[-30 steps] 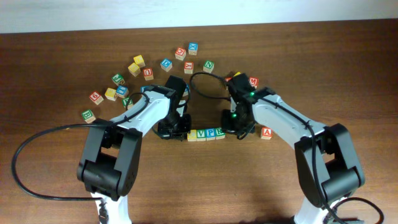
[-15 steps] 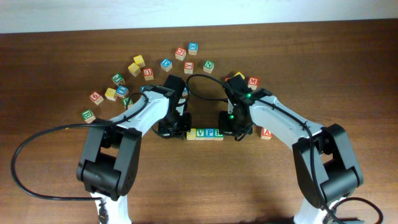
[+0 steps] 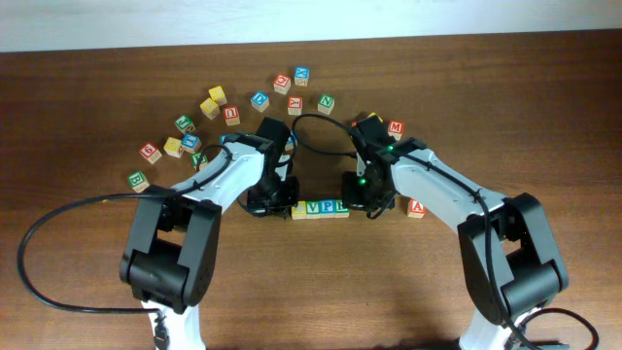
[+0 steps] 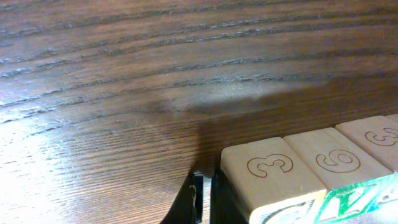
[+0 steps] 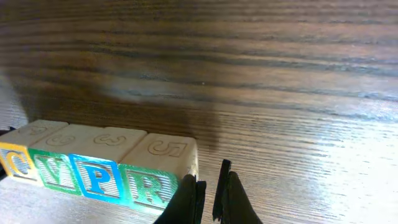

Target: Spell out CVPR

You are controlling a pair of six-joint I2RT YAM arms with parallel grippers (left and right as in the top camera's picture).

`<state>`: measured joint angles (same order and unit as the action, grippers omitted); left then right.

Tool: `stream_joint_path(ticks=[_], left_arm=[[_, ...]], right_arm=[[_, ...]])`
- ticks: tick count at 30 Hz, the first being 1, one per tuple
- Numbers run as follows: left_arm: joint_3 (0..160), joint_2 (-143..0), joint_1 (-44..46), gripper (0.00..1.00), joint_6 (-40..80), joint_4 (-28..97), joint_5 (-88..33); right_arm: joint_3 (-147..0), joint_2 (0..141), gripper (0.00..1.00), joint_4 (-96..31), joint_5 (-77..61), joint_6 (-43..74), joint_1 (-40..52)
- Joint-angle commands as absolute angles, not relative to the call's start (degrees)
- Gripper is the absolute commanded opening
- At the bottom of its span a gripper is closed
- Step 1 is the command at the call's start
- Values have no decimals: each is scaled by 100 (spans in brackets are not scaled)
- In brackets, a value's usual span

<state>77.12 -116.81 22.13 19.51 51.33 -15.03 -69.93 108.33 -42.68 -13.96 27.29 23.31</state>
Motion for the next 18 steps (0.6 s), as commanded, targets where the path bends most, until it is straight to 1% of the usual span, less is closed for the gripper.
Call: stream_joint_path(ticks=[1,5,7,9,11,13,14,16,17,18], left_arm=[[7682,-11710,2228,0,2008,5122,-1190],[7843,-11675,2143,0,2010,5172,-1107],[7931,-11496,2021,0,2010,5271,-1085],[7964,-11148,1885,0,2010,5297,-961],[7966,-10280,1664,0,2010,5439,-515],[7966,-9675,1559,0,2010,5572,-123],[7966,-9133,1485,0,2010,5666,143],[7966,-8392,1446,0,2010,5767,364],[7966,-8077,1446,31,2010,5771,458],[7966,-7909,1446,99,2008,5771,460]], right_arm=[[-7094,10921,4,-4547,-976,2788,2349],[-7568,10683,4,-5214,-497,2762,2349],[-8025,10495,4,-5852,-145,2742,2340],[-8486,10315,4,-6484,-78,2742,2246],[-9179,9859,4,-7472,-75,2480,2003],[-9489,9415,4,-7972,40,2375,1831],[-9548,8949,5,-8228,242,2377,1723],[-9546,8132,11,-8595,416,2379,1680],[-9542,7706,15,-8785,412,2392,1699],[-9542,7389,22,-8971,416,2403,1730]])
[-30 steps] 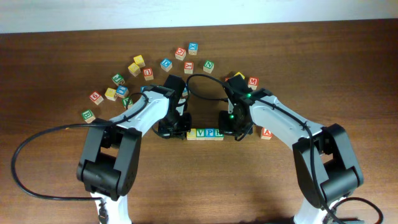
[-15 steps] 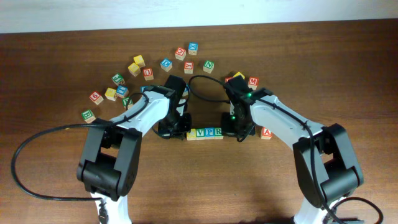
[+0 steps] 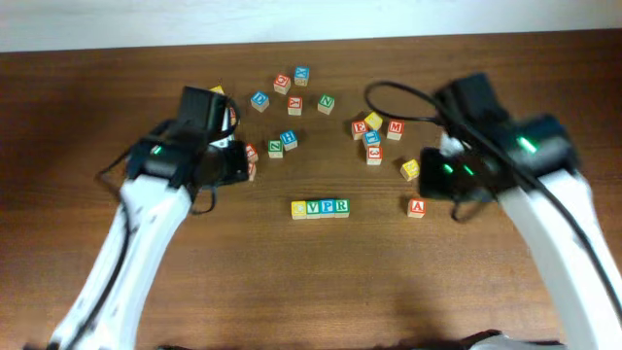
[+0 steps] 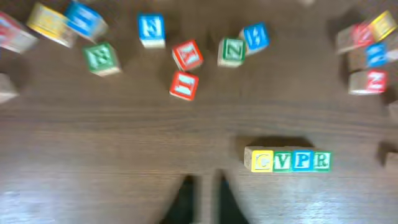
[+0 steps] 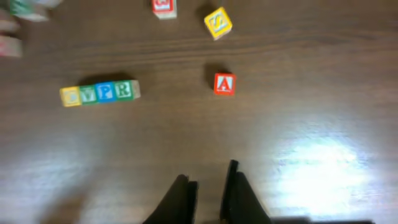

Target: Spell out CVPR

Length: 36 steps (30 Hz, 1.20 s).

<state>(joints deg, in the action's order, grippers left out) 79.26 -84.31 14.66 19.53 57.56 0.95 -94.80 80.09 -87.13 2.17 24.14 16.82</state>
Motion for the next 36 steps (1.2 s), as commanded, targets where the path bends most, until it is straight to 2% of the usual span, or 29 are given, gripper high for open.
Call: stream_joint_path(ticks=[1,5,6,7,11,28,31,36], left_arm=[[7966,-7789,1446,100,2008,5752,460],[7966,-7745,1446,100,2010,5754,451],[7966,-7752,1446,100,2010,5752,427],[7966,-7752,1446,99,2008,5756,434],[7966,-7752,1446,99,2008,5778,434],[7966,-7752,1446,99,2008,5776,434],[7966,-7752,1446,100,2008,5776,434],[7966,-7752,1446,99,2010,5776,434]], right_arm=[[-9542,7177,29,-9089,416,2403,1728],[-9437,6313,41,-9629,521,2447,1728],[-9389,6119,52,-9690,521,2447,1728],[-9362,5959,100,-9732,521,2445,1728],[-9349,5505,98,-9730,519,2443,1728],[-9336,5461,99,-9601,646,2270,1697],[-8868,5026,98,-8715,812,1975,1219],[-6582,3361,98,-6648,447,917,425]])
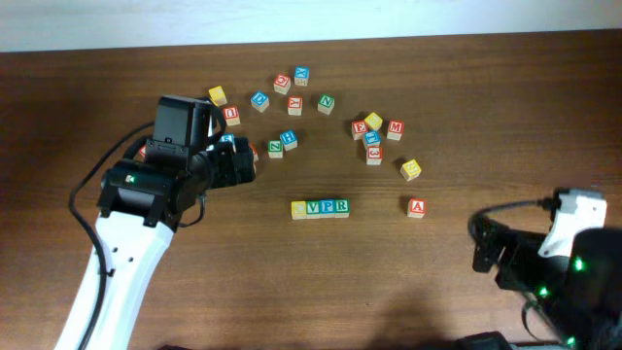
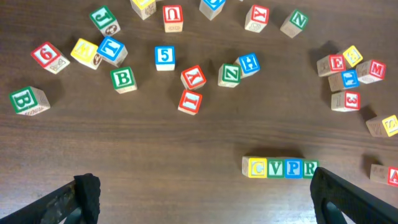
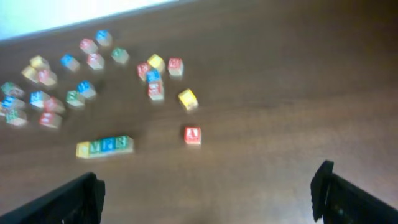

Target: Spell out CVPR

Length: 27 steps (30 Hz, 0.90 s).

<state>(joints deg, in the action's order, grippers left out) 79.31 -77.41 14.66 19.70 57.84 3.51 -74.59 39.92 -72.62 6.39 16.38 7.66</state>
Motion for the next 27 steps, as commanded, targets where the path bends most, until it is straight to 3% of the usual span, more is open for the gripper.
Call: stream_joint_path(ticks=[1,9,19,27], left_arm=[[7966,-7752,1446,99,2010,5778,434],[7966,-7752,1446,99,2008,5776,434],[7966,-7752,1446,99,2010,5778,434],[7966,-7752,1446,99,2010,5776,434]], right_arm=[[-6121,3011,98,-6233,355,628,294],[-2943,862,98,-3336,344,320,-8],[-1341,19,98,-1787,322,342,-1],[-974,19,98,-893,322,340,-3]])
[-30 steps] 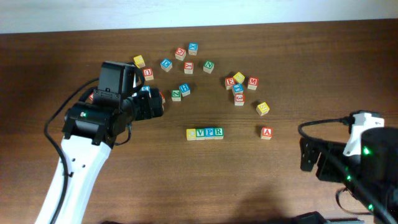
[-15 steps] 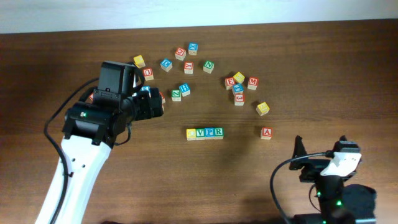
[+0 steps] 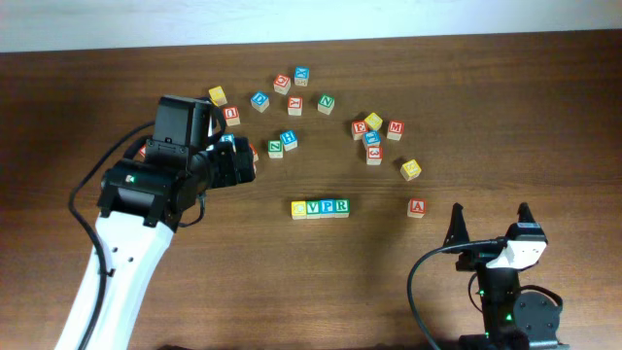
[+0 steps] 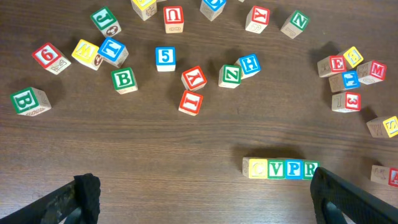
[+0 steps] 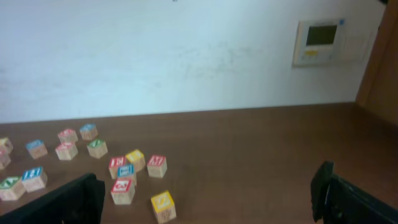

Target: Spell out CVPR

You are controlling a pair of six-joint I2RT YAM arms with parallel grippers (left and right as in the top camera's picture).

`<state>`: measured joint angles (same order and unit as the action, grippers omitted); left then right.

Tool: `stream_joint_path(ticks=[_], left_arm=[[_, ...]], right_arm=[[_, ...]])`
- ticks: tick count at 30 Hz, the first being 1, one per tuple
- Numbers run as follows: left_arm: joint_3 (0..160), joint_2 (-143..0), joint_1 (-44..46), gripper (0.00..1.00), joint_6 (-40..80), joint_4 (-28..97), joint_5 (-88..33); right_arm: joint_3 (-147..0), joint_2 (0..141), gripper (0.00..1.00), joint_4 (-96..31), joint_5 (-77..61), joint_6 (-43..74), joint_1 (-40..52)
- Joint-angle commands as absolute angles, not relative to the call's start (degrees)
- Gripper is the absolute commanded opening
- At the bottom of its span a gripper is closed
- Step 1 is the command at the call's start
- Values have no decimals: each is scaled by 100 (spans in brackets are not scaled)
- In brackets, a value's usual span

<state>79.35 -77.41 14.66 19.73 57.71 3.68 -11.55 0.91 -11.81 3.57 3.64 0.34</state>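
Four blocks reading C, V, P, R stand in a touching row (image 3: 320, 207) at the table's middle, also seen in the left wrist view (image 4: 280, 168). My left gripper (image 3: 236, 162) hangs high over the left block cluster, well off the row, open wide with nothing between its fingers (image 4: 87, 194). My right gripper (image 3: 489, 227) sits at the front right, far from the row, open and empty, its fingers (image 5: 328, 186) spread wide. The row is out of the right wrist view.
Loose letter blocks lie scattered across the far half of the table (image 3: 117, 58). A red A block (image 3: 416, 207) and a yellow block (image 3: 410, 169) lie right of the row. Behind the table is a white wall with a small panel (image 5: 320, 40).
My right arm has drawn back to the front right edge, and its camera now faces the far wall instead of down at the table. The left arm and all blocks have not moved.
Both grippers stood nearly shut on the table, one at each end of the CVPR row. Then both were raised and apart from it, fingers still narrow. Later both were open wide, the right one withdrawn to the front right, where it now rests.
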Motion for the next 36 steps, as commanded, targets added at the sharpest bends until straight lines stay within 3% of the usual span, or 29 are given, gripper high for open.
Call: stream_joint_path(ticks=[1,17,26,36], left_arm=[[7966,-7752,1446,99,2008,5778,434],[7966,-7752,1446,99,2008,5776,434],[7966,-7752,1446,99,2008,5776,434],[7966,-7752,1446,99,2010,5776,434]], right_arm=[[-860,19,99,-657,314,340,-1],[-32,19,98,628,172,344,-1],[-32,19,98,-458,-132,346,3],[-32,19,98,-471,-86,333,305]])
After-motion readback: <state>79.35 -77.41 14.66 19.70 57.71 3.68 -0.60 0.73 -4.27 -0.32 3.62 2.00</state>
